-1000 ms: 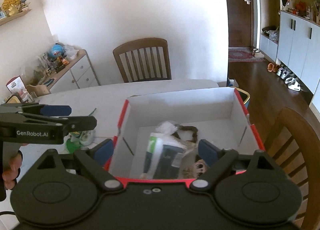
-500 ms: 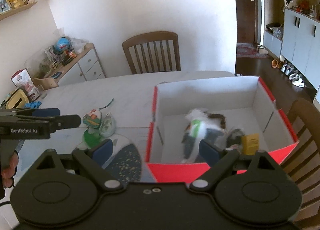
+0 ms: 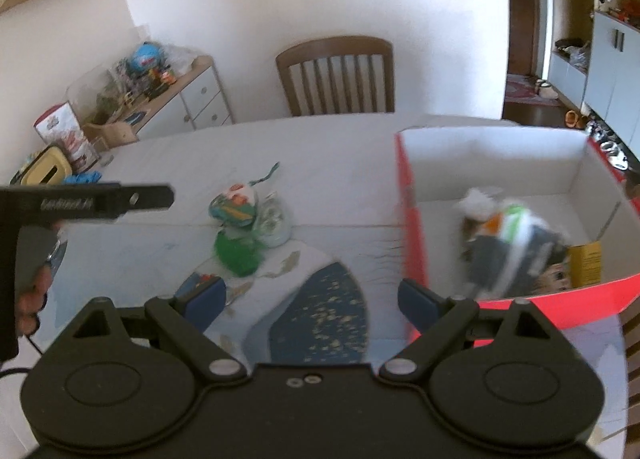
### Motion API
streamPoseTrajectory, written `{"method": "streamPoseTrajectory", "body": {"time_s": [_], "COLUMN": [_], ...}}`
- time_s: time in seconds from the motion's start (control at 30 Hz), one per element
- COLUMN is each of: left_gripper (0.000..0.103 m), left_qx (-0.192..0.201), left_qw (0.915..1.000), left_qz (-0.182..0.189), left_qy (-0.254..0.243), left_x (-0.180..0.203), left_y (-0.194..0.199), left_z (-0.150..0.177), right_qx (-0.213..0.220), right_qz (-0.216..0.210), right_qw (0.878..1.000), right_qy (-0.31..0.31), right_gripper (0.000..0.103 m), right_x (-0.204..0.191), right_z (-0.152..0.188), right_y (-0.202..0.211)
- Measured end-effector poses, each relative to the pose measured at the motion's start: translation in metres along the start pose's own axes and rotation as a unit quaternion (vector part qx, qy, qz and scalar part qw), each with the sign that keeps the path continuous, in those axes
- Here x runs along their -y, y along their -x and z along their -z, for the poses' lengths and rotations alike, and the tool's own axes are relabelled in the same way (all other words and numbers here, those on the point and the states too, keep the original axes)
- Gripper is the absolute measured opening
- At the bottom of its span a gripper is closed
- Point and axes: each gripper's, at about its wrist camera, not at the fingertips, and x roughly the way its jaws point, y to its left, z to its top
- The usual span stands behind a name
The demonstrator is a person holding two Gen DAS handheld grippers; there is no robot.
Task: Organize objects
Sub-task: 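Withdraw both grippers from the box back over the table, then grasp the teal embroidered pouch with the left gripper while the right grasps the red fish keychain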
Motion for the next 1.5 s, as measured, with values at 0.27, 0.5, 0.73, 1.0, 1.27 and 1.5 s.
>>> {"method": "streamPoseTrajectory", "body": {"time_s": [0.27,0.5,0.73,1.0,1.27,1.5], "left_gripper": [0.103,0.103,0.103,0.103,0.103,0.103], "left_qx": [-0.011,-0.039,-0.041,-0.041,-0.042,-0.039], "left_qw": [0.9993,0.9991,0.9991,0.9981,0.9973,0.9962], "left_qz": [-0.035,-0.012,0.009,0.016,0.02,0.019], "left_qy": [0.006,0.009,-0.009,-0.043,-0.057,-0.075], "left_x": [-0.036,-0.048,-0.047,-0.042,-0.036,-0.032], "left_y": [-0.028,-0.057,-0.084,-0.126,-0.15,-0.161], "left_z": [0.0,0.003,-0.001,-0.009,-0.01,-0.002], "right_qx": [-0.022,-0.046,-0.073,-0.088,-0.093,-0.092], "right_qz": [-0.012,-0.019,-0.02,-0.016,-0.018,-0.016], "right_qw": [0.999,0.997,0.994,0.99,0.988,0.987], "right_qy": [0.023,0.061,0.078,0.109,0.124,0.131], "right_gripper": [0.092,0.091,0.087,0.084,0.073,0.063], "right_x": [-0.04,-0.069,-0.084,-0.098,-0.106,-0.111], "right_z": [0.008,0.015,0.018,0.022,0.022,0.023], "right_y": [-0.036,-0.071,-0.106,-0.129,-0.149,-0.158]}}
